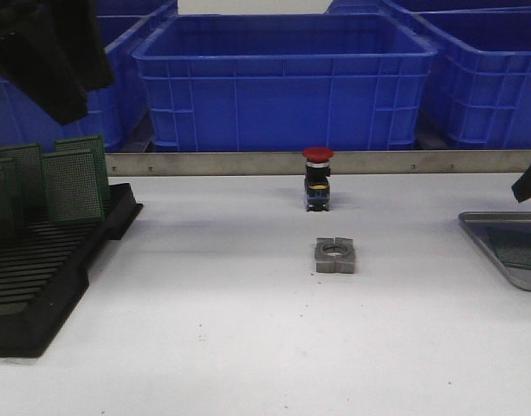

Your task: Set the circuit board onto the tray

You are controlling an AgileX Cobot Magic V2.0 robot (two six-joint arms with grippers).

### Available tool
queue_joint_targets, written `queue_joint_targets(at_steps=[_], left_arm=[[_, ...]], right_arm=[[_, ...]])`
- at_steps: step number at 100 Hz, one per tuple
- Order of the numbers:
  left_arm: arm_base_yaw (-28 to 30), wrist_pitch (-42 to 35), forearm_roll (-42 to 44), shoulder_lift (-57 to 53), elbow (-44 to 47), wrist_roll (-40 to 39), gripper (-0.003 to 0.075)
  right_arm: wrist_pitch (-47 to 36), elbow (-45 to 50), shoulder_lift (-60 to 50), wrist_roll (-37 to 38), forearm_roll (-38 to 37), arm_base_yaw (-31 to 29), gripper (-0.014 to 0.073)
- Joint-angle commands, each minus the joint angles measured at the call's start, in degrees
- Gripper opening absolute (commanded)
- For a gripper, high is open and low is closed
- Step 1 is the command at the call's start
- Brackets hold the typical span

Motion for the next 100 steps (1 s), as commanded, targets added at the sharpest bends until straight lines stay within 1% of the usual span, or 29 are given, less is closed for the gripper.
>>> queue_joint_targets(at_steps=[1, 15, 29, 58, 74, 89, 100], left_arm=[[2.76, -3.25, -0.8, -2.67, -1.63, -0.11, 0.0556], [6.21, -6.74, -0.58, -1.11, -1.63, 2.19, 0.0556], [7.81, -9.73, 0.21, 1.36, -1.63, 3.12, 0.0556], [7.93, -13.72, 0.74, 6.45, -1.63, 3.27, 0.0556], [7.93, -14.22, 2.08, 9.09, -1.63, 3.27, 0.0556], [7.93, -16.5, 2.47, 10.93, -1.63, 3.27, 0.0556], [7.93, -16.38, 2.47, 11.88, -1.63, 3.27, 0.0556]], right_arm=[[1.41, -1.42, -3.3, -0.62, 1.99, -0.3, 0.0608], [1.47, -1.42, -3.3, -0.62, 1.99, -0.3, 0.0608], [1.52, -1.42, -3.3, -0.62, 1.99, -0.3, 0.0608], [1.94, -1.42, -3.3, -0.62, 1.99, -0.3, 0.0608], [2.34, -1.42, -3.3, -0.62, 1.99, -0.3, 0.0608], [2.51, -1.42, -3.3, -0.62, 2.04, -0.11, 0.0608], [2.52, -1.42, -3.3, -0.62, 2.04, -0.07, 0.0608]])
